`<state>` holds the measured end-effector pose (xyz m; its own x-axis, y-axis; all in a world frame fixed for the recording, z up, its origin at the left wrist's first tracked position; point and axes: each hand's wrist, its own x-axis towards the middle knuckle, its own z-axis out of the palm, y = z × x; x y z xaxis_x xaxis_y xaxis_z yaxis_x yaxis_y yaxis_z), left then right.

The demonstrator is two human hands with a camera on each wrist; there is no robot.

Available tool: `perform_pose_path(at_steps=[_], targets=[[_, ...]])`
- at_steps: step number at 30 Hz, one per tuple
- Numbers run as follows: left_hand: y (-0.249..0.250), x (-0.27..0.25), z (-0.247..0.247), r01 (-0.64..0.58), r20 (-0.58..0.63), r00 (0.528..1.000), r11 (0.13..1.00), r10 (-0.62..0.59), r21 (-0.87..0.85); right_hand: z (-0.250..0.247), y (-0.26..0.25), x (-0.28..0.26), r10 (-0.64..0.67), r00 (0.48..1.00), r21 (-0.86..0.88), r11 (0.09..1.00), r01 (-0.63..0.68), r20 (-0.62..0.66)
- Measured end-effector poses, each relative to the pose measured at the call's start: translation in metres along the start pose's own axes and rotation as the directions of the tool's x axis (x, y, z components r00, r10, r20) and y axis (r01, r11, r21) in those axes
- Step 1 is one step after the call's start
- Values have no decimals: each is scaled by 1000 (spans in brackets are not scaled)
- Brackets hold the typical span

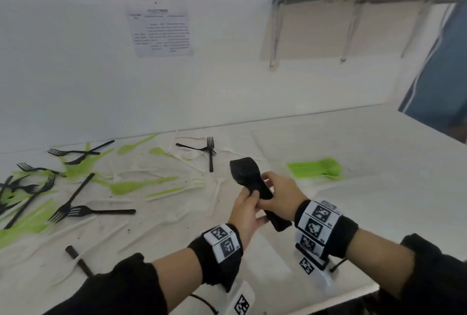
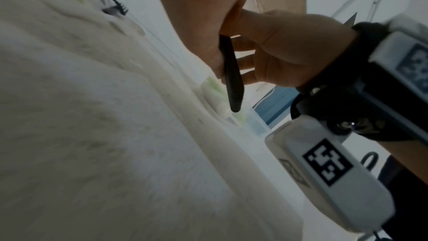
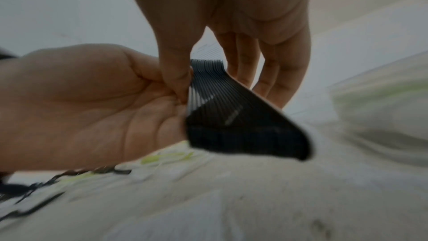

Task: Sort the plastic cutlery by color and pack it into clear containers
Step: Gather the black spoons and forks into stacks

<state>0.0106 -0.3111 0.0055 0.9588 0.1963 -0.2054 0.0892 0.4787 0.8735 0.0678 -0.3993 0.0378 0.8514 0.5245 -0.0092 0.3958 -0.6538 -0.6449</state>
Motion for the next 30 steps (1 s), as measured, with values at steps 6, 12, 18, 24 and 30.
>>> perform_pose_path(at_steps=[6,12,18,24,30], targets=[[5,41,32,-122,183,980,959,76,256,-58,30,37,-2,999,-83,997,5,38],[2,69,58,-214,286,951,914,114,346,-106,54,57,5,993,-83,997,5,121],[-12,99,74,-180,190,975,919,118,350,-101,66,79,83,993,395,912,-110,87],[-13,114,87,-308,184,951,812,249,495,-108,83,87,94,988,686,712,-151,120],[-23,125,88,-318,252,948,616,195,721,-158,129,90,85,983,421,907,-9,-162]])
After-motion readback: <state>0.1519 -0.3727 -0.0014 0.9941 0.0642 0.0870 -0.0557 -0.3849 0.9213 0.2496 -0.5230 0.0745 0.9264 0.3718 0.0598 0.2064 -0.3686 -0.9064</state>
